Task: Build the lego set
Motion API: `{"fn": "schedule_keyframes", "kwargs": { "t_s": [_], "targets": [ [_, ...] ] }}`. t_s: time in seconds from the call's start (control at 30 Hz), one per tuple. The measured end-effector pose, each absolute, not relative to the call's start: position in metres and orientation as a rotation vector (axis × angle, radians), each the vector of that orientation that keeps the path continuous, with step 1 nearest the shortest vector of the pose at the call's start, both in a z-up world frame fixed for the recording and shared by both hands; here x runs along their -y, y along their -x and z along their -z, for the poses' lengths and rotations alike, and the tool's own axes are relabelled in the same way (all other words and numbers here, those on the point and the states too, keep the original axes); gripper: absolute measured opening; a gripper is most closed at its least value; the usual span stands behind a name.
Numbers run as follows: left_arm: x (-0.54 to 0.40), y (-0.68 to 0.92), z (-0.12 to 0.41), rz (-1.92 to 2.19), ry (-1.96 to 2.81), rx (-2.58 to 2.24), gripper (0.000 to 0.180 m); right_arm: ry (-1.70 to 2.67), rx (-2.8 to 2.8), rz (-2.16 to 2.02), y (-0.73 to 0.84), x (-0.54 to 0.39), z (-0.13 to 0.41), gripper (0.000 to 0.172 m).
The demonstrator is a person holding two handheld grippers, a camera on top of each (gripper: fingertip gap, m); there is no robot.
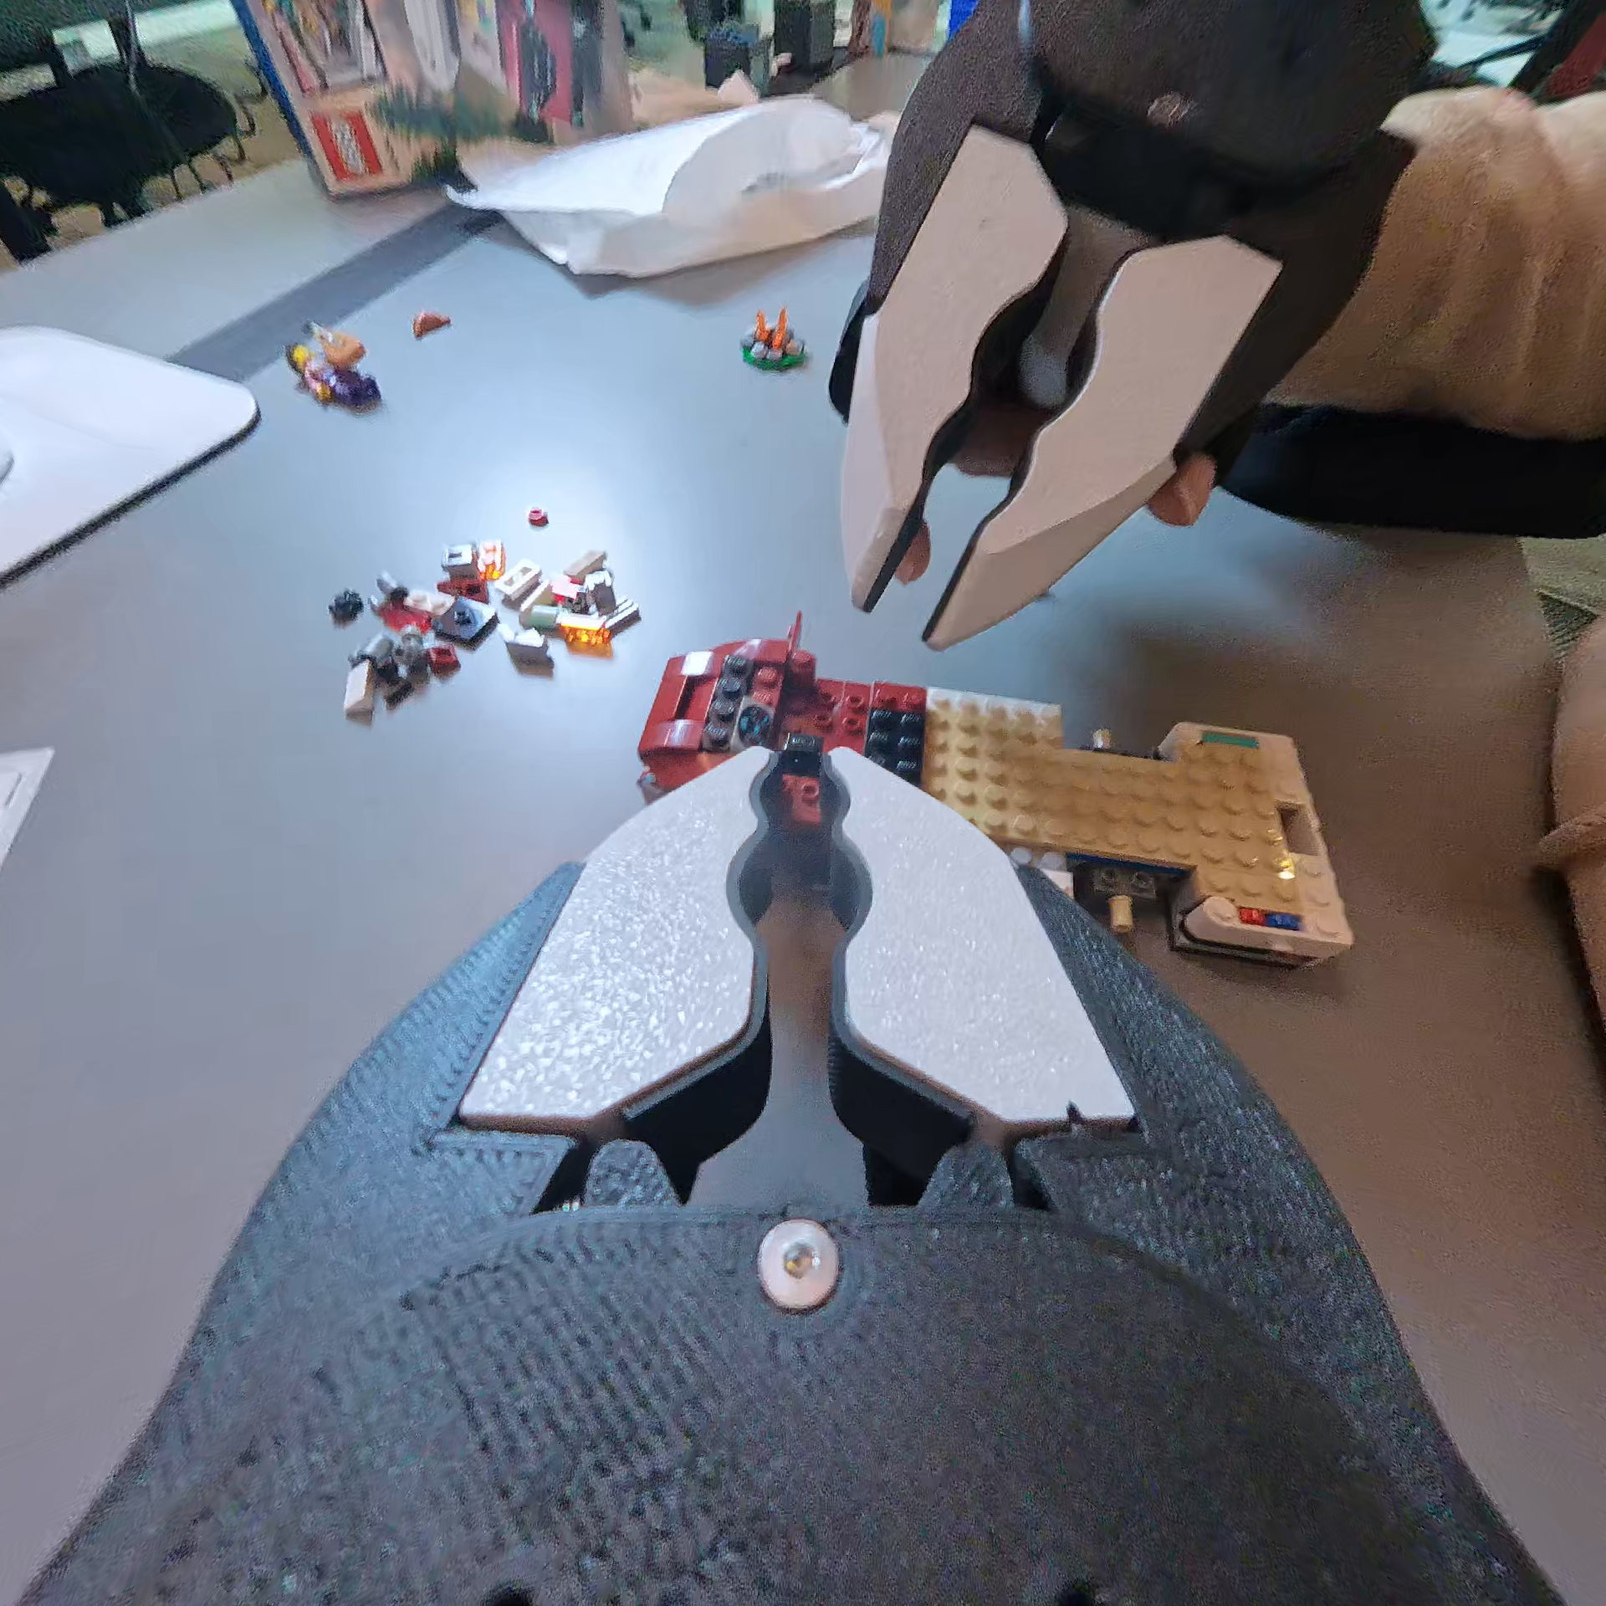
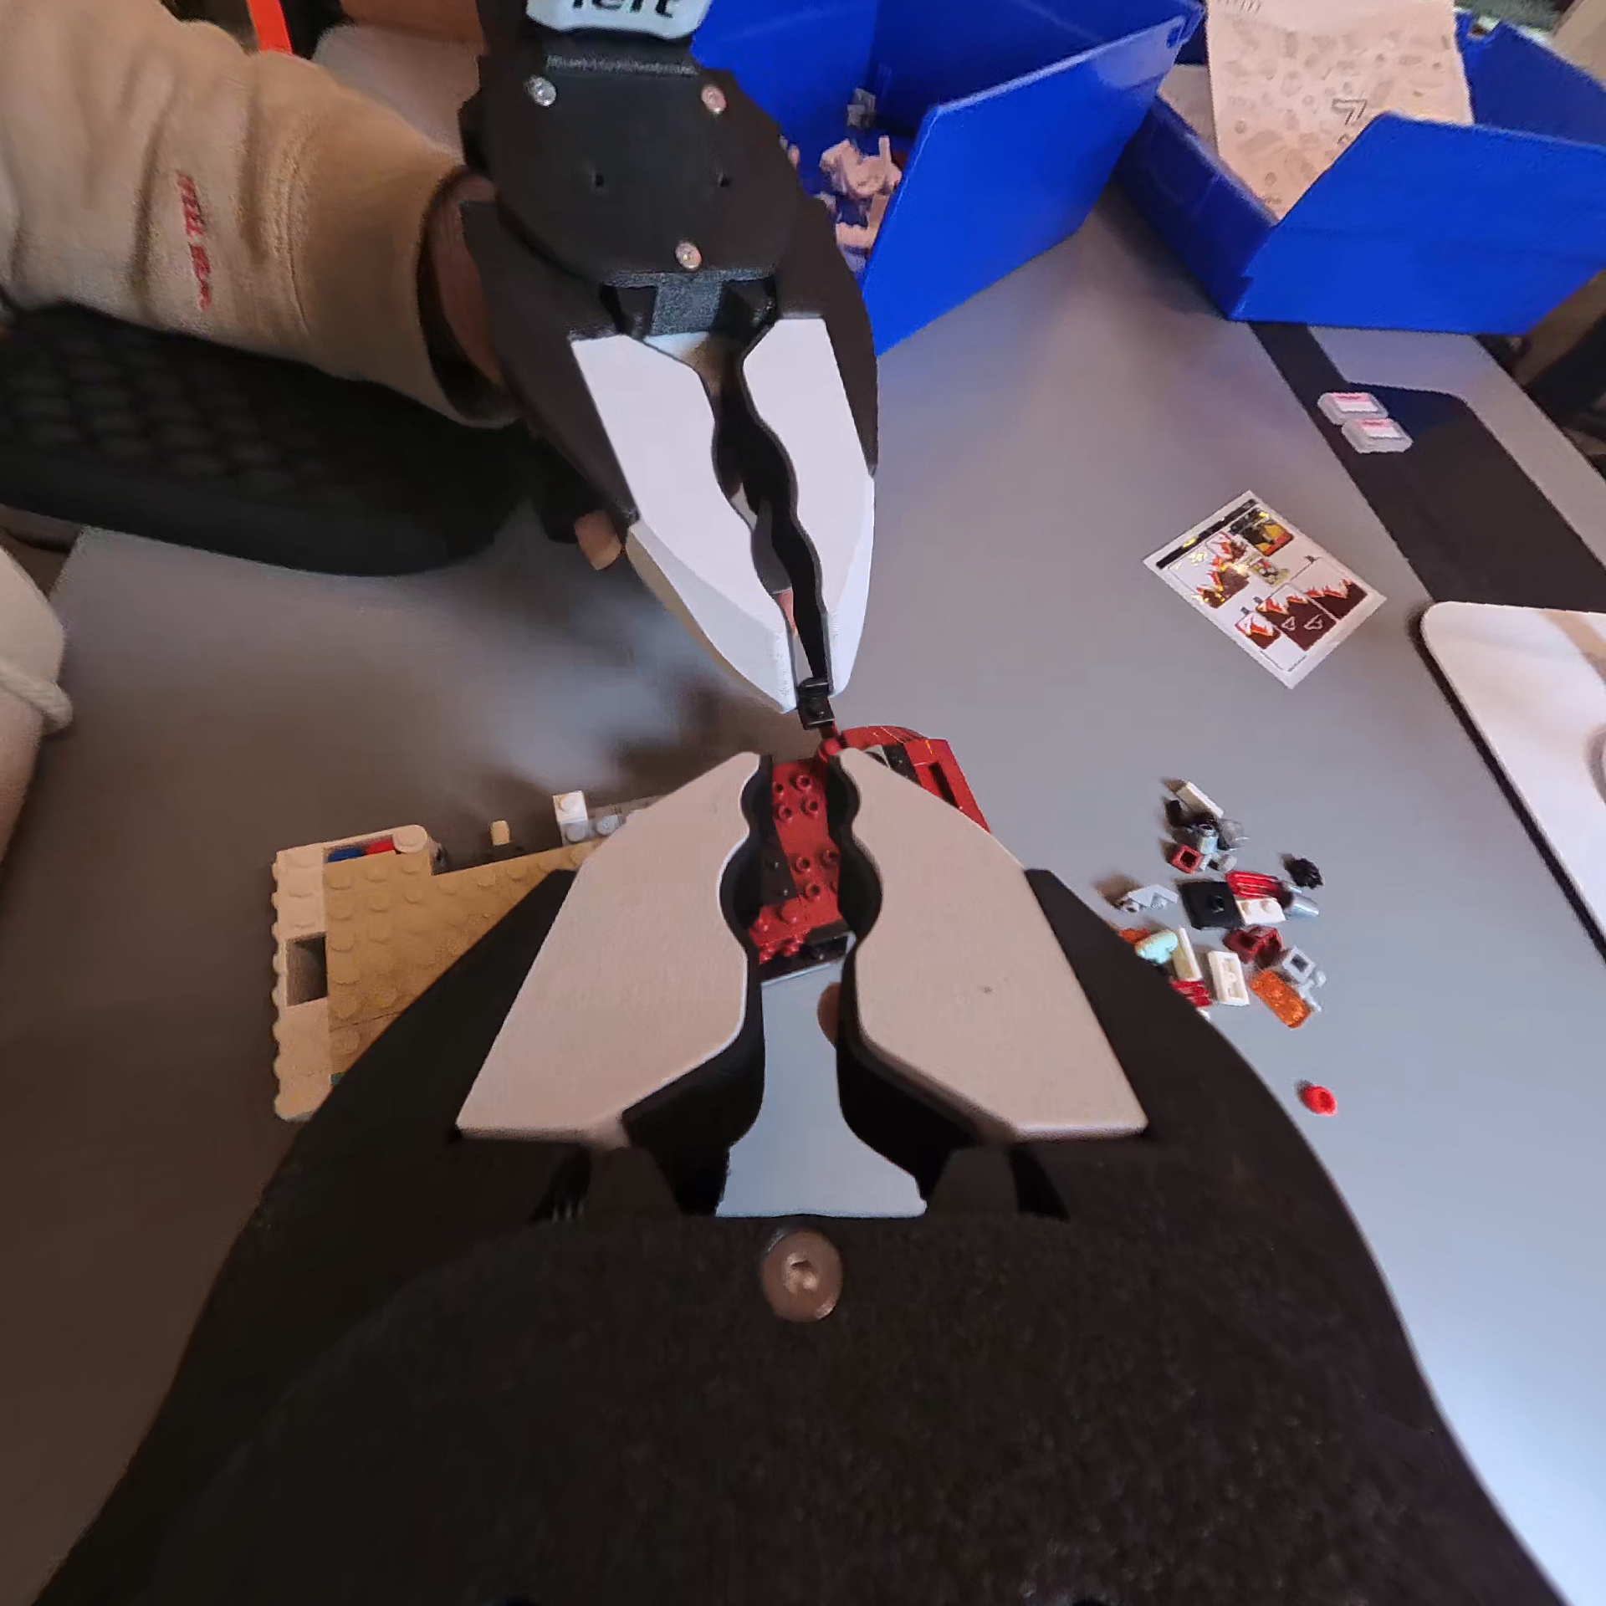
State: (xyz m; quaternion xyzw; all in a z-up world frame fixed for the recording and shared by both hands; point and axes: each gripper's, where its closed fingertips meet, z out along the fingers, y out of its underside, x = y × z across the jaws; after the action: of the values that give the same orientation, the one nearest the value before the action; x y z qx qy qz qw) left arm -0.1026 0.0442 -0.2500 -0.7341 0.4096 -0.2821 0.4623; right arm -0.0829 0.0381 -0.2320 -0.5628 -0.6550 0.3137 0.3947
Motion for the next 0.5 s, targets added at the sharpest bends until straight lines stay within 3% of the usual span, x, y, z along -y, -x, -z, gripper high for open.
{"fn": "schedule_keyframes", "kwargs": {
  "t_s": [0.5],
  "targets": [
    [-0.052,0.102,0.264,0.592,1.859,-1.014,0.008,1.389,1.865,-0.538,0.104,-0.041,0.258,0.012]
  ]
}}
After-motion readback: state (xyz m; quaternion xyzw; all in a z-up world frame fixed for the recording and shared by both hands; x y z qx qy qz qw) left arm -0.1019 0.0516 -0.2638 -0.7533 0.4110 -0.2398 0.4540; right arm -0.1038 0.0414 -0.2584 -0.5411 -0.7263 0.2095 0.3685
